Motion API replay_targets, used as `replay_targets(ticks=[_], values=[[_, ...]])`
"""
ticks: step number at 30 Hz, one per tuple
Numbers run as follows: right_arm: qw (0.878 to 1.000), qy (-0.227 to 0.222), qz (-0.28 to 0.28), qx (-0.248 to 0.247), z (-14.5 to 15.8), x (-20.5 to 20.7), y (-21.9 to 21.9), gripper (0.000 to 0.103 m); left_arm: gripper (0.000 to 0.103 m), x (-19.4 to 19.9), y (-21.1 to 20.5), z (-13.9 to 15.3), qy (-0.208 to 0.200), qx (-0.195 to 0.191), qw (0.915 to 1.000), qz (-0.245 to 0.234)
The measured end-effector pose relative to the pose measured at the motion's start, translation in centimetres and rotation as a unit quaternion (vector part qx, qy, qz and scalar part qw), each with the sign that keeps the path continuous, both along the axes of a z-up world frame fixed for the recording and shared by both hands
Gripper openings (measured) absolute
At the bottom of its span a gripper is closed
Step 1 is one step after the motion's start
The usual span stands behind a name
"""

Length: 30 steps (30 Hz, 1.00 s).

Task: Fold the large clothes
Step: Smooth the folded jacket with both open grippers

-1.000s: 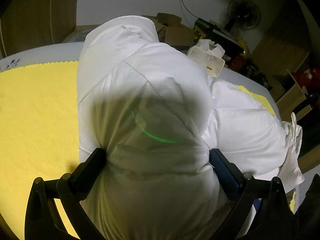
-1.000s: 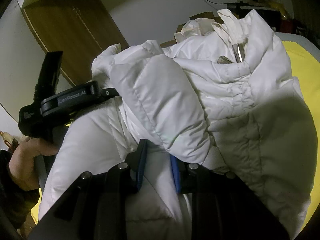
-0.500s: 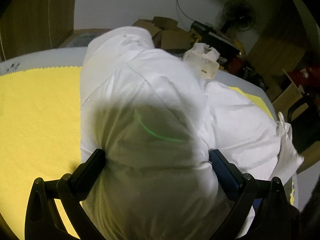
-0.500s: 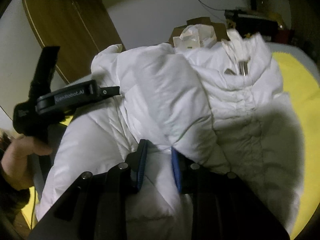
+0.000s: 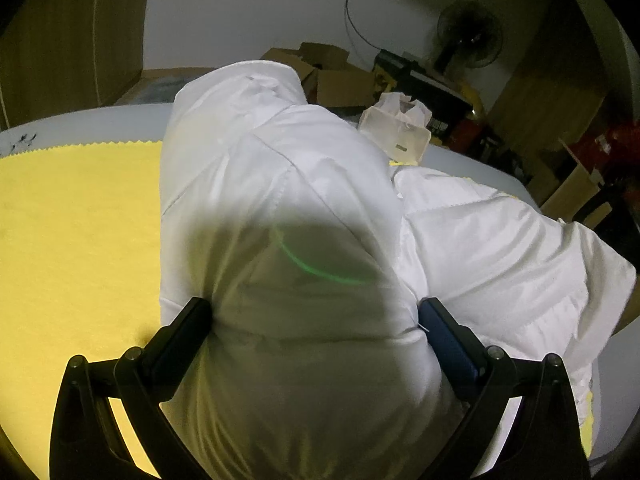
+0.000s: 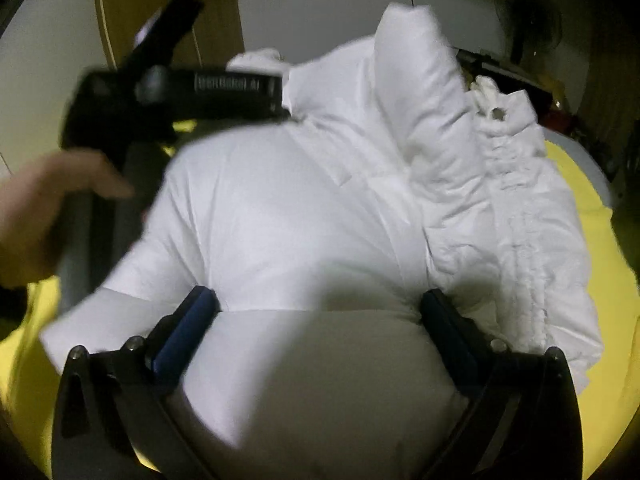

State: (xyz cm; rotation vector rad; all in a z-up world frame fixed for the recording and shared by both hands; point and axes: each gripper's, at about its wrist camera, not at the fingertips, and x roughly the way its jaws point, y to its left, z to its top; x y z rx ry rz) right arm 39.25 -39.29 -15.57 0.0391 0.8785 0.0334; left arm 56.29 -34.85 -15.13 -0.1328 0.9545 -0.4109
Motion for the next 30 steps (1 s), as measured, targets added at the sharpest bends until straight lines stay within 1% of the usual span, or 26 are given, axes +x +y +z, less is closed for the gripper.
replay_targets(ticks=[2,4,5,7,9,10,11,13,14,17,18,19,21,22,23,24,25,26,28,29,30], values=[[1.0,0.015,-0.002,0.0,-0.2,0.4,0.1,0.102,0.103,0.0,-0.1,0.1,0.002,0.003,1.0,-0.001],[1.0,0.013,0.004,0.0,0.1,0.0,0.0,0.103,0.103,0.0,0.0,0.4,0.012,0.002,0.9999,-0.003],[1.0,0.014,0.005,0.001,0.5,-0.1,-0.1,0.102,0.103,-0.1,0.4,0.9,0.024,-0.003,0.9997,-0.002],[1.0,0.011,-0.01,0.014,2.2,-1.2,-0.7,0.102,0.103,-0.5,1.2,1.9,0.036,-0.027,0.999,-0.004],[0.999,-0.007,-0.012,0.029,4.0,-2.8,-0.9,0.102,0.103,-1.3,1.5,3.5,0.037,-0.039,0.9984,-0.02],[1.0,-0.011,-0.008,0.023,4.9,-3.7,-0.7,0.102,0.103,-1.9,1.4,4.3,0.042,-0.044,0.9975,-0.037],[1.0,-0.009,-0.006,0.007,5.4,-4.4,-0.6,0.103,0.103,-2.3,1.0,4.7,0.045,-0.041,0.9969,-0.05],[1.0,0.002,-0.01,-0.018,5.3,-5.7,-0.5,0.103,0.103,-3.4,-0.3,5.2,0.041,-0.024,0.995,-0.088],[1.0,0.014,-0.009,-0.02,4.8,-5.7,-0.6,0.103,0.103,-3.9,-1.1,5.0,0.036,-0.004,0.9944,-0.099],[0.999,0.043,-0.009,-0.008,2.7,-5.3,-1.0,0.103,0.103,-4.4,-2.8,3.2,0.022,0.051,0.9931,-0.103],[0.999,0.049,-0.012,-0.002,2.2,-5.1,-1.0,0.103,0.103,-4.3,-3.0,2.7,0.018,0.059,0.9929,-0.102],[0.999,0.05,-0.015,-0.004,1.7,-5.0,-0.8,0.103,0.103,-4.2,-3.1,2.3,0.017,0.059,0.9932,-0.099],[0.998,0.053,-0.011,-0.019,1.5,-5.1,-0.4,0.103,0.103,-4.2,-3.0,2.1,0.021,0.063,0.9928,-0.1],[0.998,0.063,-0.006,-0.022,1.7,-5.0,-0.3,0.103,0.103,-4.2,-2.8,2.4,0.024,0.064,0.9925,-0.101],[0.997,0.074,-0.003,-0.018,2.4,-5.0,-0.4,0.102,0.103,-4.2,-2.4,2.9,0.03,0.055,0.993,-0.1],[0.997,0.071,-0.007,-0.007,3.6,-5.0,-0.7,0.102,0.103,-4.0,-1.7,3.3,0.037,0.035,0.9941,-0.096],[0.999,0.038,-0.012,0.009,5.8,-5.3,-1.4,0.101,0.103,-3.8,-0.7,3.8,0.044,0.011,0.9956,-0.081],[1.0,-0.002,-0.023,0.011,8.4,-5.3,-2.1,0.102,0.103,-3.7,0.1,3.9,0.054,0.003,0.9965,-0.064],[0.997,-0.043,-0.056,0.016,11.5,-3.8,-4.0,0.102,0.103,-4.0,1.0,3.7,0.074,-0.006,0.996,-0.049],[0.996,-0.039,-0.074,0.03,12.1,-1.9,-5.3,0.102,0.103,-4.7,1.1,3.5,0.075,-0.007,0.9958,-0.052],[0.995,-0.029,-0.083,0.042,12.1,-0.1,-6.3,0.102,0.103,-5.7,1.1,3.5,0.066,-0.001,0.9962,-0.056]])
